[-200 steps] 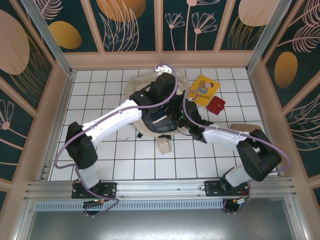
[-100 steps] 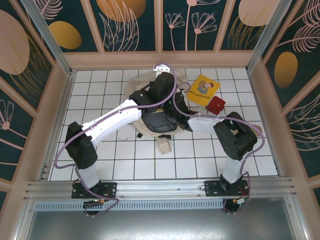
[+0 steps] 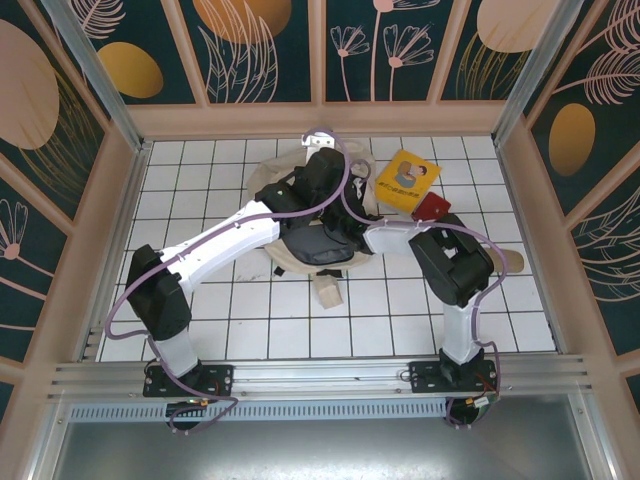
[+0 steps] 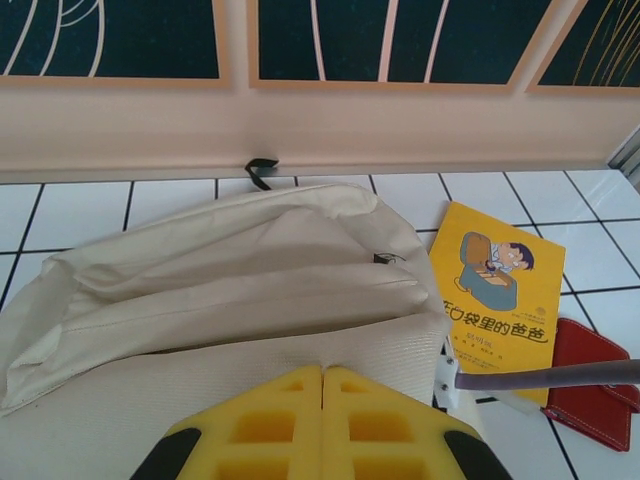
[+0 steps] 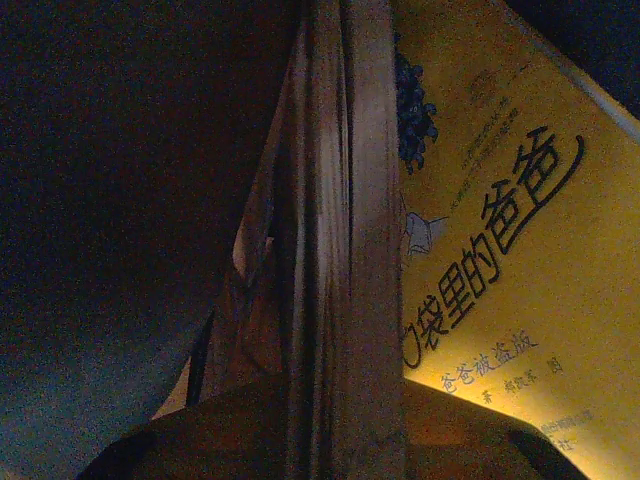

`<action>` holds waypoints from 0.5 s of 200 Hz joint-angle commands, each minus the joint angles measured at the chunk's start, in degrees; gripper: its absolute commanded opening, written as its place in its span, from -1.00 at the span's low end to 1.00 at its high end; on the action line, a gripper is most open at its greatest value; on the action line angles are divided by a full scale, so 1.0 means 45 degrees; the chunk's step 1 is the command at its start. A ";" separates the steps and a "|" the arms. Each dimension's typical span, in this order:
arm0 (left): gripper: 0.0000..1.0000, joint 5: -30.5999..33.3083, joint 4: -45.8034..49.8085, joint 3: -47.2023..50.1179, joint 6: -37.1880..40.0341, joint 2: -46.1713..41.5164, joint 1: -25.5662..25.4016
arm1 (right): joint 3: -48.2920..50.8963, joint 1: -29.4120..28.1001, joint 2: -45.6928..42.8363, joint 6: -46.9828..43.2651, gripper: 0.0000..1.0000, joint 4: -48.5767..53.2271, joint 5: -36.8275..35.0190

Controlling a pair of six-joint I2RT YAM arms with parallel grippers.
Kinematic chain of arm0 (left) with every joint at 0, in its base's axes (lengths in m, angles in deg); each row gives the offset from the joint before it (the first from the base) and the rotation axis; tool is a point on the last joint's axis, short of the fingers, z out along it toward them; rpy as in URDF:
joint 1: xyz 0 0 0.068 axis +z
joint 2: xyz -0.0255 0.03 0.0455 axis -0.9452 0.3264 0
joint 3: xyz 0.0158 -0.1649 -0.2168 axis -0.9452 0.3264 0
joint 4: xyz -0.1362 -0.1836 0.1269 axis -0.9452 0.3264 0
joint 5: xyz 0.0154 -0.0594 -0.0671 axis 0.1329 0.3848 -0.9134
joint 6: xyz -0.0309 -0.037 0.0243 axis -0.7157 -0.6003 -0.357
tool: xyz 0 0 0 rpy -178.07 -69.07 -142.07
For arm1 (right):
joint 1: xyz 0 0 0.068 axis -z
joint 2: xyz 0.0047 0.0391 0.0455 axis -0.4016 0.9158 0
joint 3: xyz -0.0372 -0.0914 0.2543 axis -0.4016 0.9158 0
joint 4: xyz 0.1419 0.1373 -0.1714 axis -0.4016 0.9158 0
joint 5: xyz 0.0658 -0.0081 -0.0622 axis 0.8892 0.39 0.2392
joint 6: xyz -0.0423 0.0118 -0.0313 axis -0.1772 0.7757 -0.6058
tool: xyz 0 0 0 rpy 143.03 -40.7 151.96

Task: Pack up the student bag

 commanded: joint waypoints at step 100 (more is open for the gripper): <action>-1.00 0.0208 -0.0489 0.0014 -0.0292 -0.0838 0.0023 | 0.0367 0.0431 -0.1395 0.0411 0.41 0.2555 0.1322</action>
